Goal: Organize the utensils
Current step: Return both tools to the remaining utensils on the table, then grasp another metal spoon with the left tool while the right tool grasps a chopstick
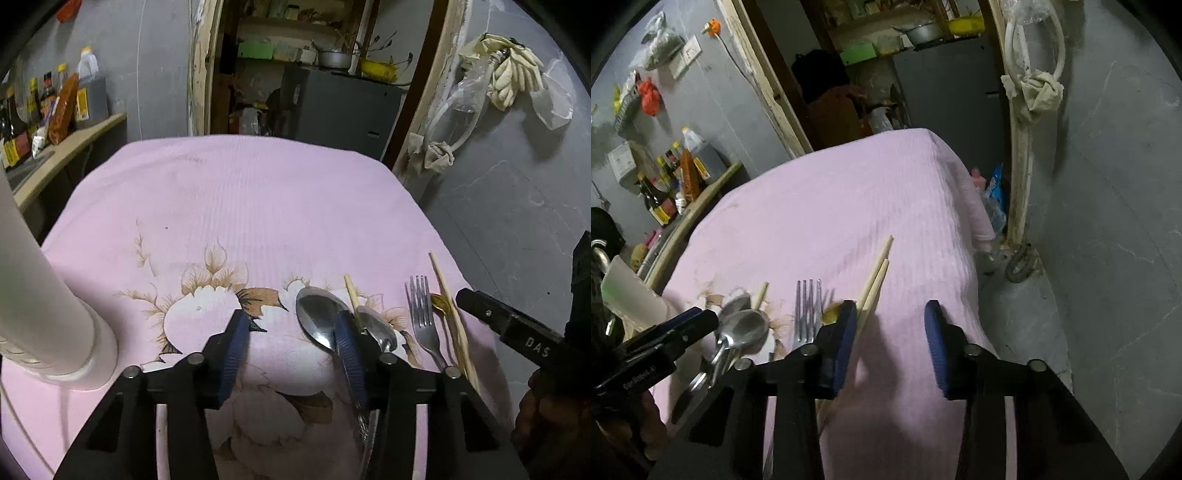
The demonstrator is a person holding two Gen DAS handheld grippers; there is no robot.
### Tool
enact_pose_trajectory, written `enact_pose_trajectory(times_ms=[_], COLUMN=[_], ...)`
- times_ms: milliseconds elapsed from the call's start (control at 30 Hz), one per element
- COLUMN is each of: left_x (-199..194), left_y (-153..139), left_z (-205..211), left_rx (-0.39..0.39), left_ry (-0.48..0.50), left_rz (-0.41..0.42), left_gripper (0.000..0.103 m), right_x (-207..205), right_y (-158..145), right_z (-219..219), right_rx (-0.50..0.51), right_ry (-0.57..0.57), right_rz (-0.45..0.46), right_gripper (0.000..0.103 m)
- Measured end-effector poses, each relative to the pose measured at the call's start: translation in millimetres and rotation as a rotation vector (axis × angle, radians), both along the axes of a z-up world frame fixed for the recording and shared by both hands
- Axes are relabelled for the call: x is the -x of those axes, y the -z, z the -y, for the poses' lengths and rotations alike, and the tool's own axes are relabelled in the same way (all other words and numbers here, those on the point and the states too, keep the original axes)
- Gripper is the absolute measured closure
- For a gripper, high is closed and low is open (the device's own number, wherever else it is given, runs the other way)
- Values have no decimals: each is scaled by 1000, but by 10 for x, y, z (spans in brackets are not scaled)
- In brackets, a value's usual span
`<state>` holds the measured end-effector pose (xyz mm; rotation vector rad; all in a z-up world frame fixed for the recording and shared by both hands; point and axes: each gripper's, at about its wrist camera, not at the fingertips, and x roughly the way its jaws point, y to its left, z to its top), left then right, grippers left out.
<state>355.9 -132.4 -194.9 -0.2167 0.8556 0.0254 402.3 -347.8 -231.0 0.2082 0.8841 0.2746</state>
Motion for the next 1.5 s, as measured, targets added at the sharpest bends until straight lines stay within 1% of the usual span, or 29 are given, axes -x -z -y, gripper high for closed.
enact_pose_trajectory(times_ms=[133,233,300,367,567,633,767,867,1133,1200,1300,1367,1500], left_x=[-49,-92,-115,-132,-183,-208,-221,-225,-258,-259,-268,-262,-240], left_y=[32,54,73,100,109,117,127,136,129,138,133,127,129], left_z=[-22,2,8,18,-17,-43,-90,-120,-125,-125,-81,-66,-120], left_rx=[46,89,131,150,192,217,249,272,274,290,283,280,296], left_ry=[10,39,60,67,64,56,44,39,44,47,53,58,48], left_rz=[-8,-22,-41,-59,-81,-88,-96,-107,-125,-131,-128,-127,-128], left_gripper=[64,68,73,75,80,81,85,86,86,93,96,97,98], right_x=[0,-8,-20,-30,-63,-68,-73,-89,-150,-106,-57,-78,-213], right_y=[-10,-17,-23,-21,-12,-6,-4,-5,-47,-61,-62,-65,-43], right_z=[-14,-14,-1,-1,-23,-57,-66,-66,-175,-257,-315,-304,-161], right_rx=[28,29,25,19,-6,-1,-14,-9,57,73,91,85,4], right_ry=[2,-2,-7,-13,-31,-42,-43,-46,-69,-86,-92,-92,-87], right_rz=[-4,-7,-9,-11,-20,-21,-28,-43,-132,-141,-137,-145,-203], right_gripper=[75,76,77,79,79,83,83,83,83,83,85,90,92])
